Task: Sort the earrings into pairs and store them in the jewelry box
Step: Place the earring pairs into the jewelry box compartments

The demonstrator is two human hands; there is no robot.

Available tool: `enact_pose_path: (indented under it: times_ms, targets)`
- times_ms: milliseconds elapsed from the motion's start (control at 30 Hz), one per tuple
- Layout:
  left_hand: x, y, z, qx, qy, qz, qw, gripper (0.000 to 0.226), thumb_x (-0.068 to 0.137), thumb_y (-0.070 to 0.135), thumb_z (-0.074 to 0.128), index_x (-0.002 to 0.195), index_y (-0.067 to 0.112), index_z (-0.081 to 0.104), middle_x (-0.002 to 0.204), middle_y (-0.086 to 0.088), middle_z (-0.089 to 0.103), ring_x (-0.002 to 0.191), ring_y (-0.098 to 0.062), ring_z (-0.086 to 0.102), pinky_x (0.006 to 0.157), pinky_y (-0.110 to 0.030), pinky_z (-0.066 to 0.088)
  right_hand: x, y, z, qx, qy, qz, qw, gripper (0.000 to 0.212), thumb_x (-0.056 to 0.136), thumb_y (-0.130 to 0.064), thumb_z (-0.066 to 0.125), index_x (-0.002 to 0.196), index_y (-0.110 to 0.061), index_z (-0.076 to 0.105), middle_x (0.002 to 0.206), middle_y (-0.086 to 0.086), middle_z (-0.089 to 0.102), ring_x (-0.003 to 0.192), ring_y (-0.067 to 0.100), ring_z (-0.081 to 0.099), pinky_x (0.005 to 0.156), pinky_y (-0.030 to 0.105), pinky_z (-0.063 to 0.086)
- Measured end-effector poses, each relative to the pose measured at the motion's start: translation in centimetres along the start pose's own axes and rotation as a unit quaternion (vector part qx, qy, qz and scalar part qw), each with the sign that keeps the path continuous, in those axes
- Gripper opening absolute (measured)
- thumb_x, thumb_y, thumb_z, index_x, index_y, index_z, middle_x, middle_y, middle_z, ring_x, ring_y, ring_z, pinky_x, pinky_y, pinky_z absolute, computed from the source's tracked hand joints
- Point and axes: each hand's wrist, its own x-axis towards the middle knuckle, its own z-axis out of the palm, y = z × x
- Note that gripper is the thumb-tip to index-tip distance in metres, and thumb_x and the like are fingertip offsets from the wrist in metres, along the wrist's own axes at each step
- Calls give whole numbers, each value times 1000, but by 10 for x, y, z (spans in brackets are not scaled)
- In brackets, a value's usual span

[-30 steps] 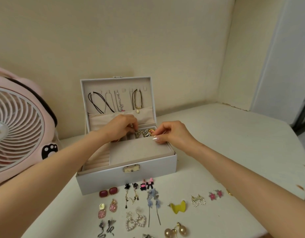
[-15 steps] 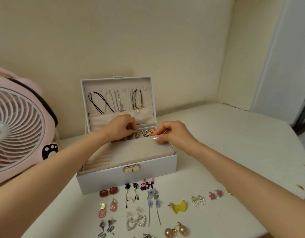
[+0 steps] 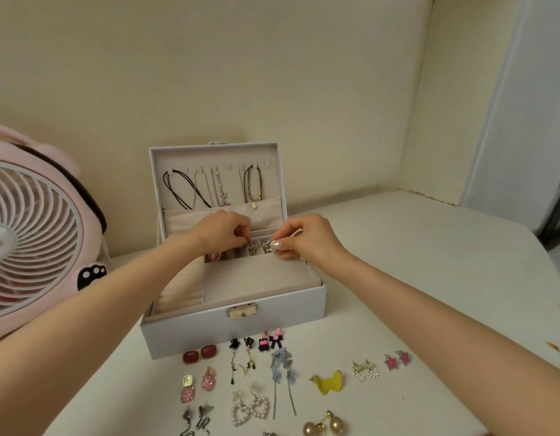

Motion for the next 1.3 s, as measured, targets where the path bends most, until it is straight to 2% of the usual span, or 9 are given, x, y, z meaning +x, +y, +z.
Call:
enact_pose_path:
  times_ms: [67, 167, 300, 467, 733, 833, 967, 1100, 1300]
  targets:
    - [1, 2, -1, 21, -2, 0, 1000, 5, 84, 15, 60, 87, 14, 64, 87, 2, 64, 81, -14, 52, 78, -33, 47, 8, 0, 6, -39, 13, -14, 999, 19, 76, 3, 71, 66, -12, 67, 61, 3, 63, 50, 5, 60, 55, 17, 55]
    - [1, -2, -2, 13, -11, -5, 1000, 7, 84, 16, 62, 89, 14, 66, 91, -1, 66, 80, -13, 52, 75, -27, 44, 18, 0, 14, -53, 17, -19, 998, 8, 76, 3, 71, 74, -5, 70, 59, 1, 61, 44, 1, 57, 53, 16, 54]
    - [-3, -7, -2, 2, -3, 0, 1000, 9, 84, 19, 63, 91, 14, 67, 95, -2, 68, 87, -18, 58, 77, -28, 44, 28, -1, 26, -94, 3, -40, 995, 4, 75, 1, 73, 78, -1, 71, 59, -3, 62, 50, 4, 56, 57, 20, 54]
    - [-10, -6, -2, 33, 15, 1, 999, 16, 87, 19, 58, 100, 19, 68, 101, -4, 62, 96, -23, 55, 82, -36, 45, 38, 1, 41, -149, -10, -70, 986, 9, 71, -2, 74, 80, -2, 74, 86, 12, 73, 64, 7, 55, 75, 26, 51]
    - [-21, -5, -3, 43, -5, 10, 999, 26, 93, 17, 49, 112, 22, 65, 106, -6, 58, 104, -24, 50, 85, -40, 43, 45, 3, 50, -209, -11, -90, 974, 7, 72, -4, 73, 79, -6, 75, 87, 9, 73, 82, 16, 63, 80, 27, 51]
    - [-25, -3, -3, 24, 14, 11, 1000, 23, 90, 13, 50, 108, 18, 64, 104, -6, 59, 103, -25, 51, 85, -41, 43, 45, 1, 51, -182, 2, -82, 980, 7, 72, -2, 73, 78, -5, 74, 81, 10, 71, 72, 16, 60, 77, 32, 54]
    - [-29, -4, -5, 1, 51, 4, 999, 21, 88, 12, 54, 107, 15, 63, 106, -4, 61, 101, -22, 51, 81, -32, 41, 42, 1, 51, -109, -1, -47, 993, 10, 73, 3, 73, 75, -6, 71, 67, 5, 63, 58, 17, 60, 72, 37, 58]
    - [-33, -6, -7, -5, 65, 7, 998, 20, 88, 12, 54, 106, 15, 63, 106, -2, 62, 99, -19, 50, 79, -30, 41, 43, 4, 52, -183, 3, -64, 981, 9, 70, -5, 77, 76, -10, 73, 74, 2, 67, 71, 11, 58, 68, 21, 48]
    - [-37, -3, -9, 2, 49, 6, 999, 22, 88, 11, 52, 103, 17, 67, 103, -5, 60, 103, -22, 50, 83, -36, 43, 39, 4, 51, -245, -2, -62, 968, 9, 70, -13, 78, 78, -11, 75, 87, 5, 73, 88, 19, 64, 79, 30, 50]
